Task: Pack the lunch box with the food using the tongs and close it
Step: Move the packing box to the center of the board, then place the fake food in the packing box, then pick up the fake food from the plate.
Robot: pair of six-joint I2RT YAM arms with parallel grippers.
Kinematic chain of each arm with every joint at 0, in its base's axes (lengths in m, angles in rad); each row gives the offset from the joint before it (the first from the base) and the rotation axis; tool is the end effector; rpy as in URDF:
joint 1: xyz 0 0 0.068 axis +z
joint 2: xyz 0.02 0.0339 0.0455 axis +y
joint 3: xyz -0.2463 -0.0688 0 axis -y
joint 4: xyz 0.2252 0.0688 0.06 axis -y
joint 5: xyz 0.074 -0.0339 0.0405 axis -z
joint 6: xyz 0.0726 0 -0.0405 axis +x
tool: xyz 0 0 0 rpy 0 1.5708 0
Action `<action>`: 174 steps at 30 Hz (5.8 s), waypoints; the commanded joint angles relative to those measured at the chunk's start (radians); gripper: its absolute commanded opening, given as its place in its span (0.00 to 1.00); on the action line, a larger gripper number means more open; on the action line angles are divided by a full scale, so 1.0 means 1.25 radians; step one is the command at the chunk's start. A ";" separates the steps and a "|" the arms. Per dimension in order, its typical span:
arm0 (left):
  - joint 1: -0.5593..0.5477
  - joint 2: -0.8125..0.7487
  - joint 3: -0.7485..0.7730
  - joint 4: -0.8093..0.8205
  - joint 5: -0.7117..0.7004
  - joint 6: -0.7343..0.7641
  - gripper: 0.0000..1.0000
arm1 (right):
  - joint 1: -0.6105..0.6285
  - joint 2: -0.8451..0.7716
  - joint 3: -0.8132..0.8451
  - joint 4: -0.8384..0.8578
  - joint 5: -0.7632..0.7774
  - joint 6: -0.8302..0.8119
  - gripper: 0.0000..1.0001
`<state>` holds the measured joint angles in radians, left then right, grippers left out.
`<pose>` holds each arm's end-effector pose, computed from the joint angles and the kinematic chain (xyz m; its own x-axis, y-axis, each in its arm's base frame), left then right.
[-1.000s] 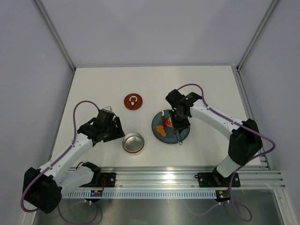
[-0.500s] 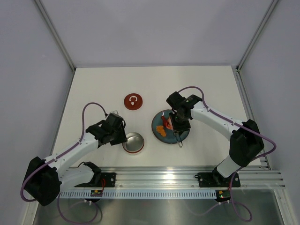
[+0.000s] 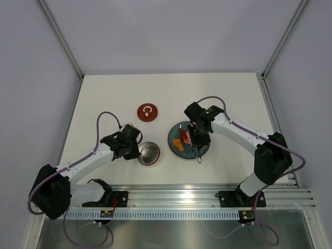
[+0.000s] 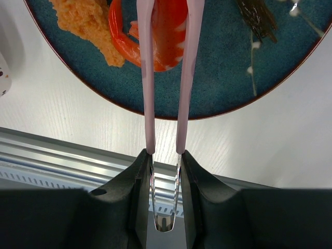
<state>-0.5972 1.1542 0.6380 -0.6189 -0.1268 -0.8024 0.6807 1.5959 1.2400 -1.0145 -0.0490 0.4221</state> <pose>0.1767 -0.1091 0.1474 -0.8904 -0.2571 -0.3757 -0.1820 0.9575 -0.2238 0.2211 0.1836 0.1939 -0.9554 -0.2471 -0.1619 -0.2683 0.9551 0.1253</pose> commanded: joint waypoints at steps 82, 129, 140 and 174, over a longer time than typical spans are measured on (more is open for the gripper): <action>0.063 0.029 0.350 -0.142 -0.208 0.138 0.50 | 0.175 0.300 0.397 0.016 -0.087 -0.048 0.01; 0.063 0.025 0.338 -0.142 -0.211 0.142 0.54 | 0.202 0.299 0.445 -0.006 -0.050 -0.058 0.36; 0.068 0.007 0.352 -0.154 -0.251 0.158 0.55 | 0.139 0.133 0.330 -0.024 0.036 -0.030 0.36; 0.072 0.035 0.342 -0.109 -0.180 0.160 0.56 | -0.126 -0.057 -0.084 0.013 0.018 -0.065 0.36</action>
<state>-0.5110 1.1957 1.0687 -0.8062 -0.3649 -0.6071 0.5346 1.4979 1.1133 -1.0298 -0.0124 0.3691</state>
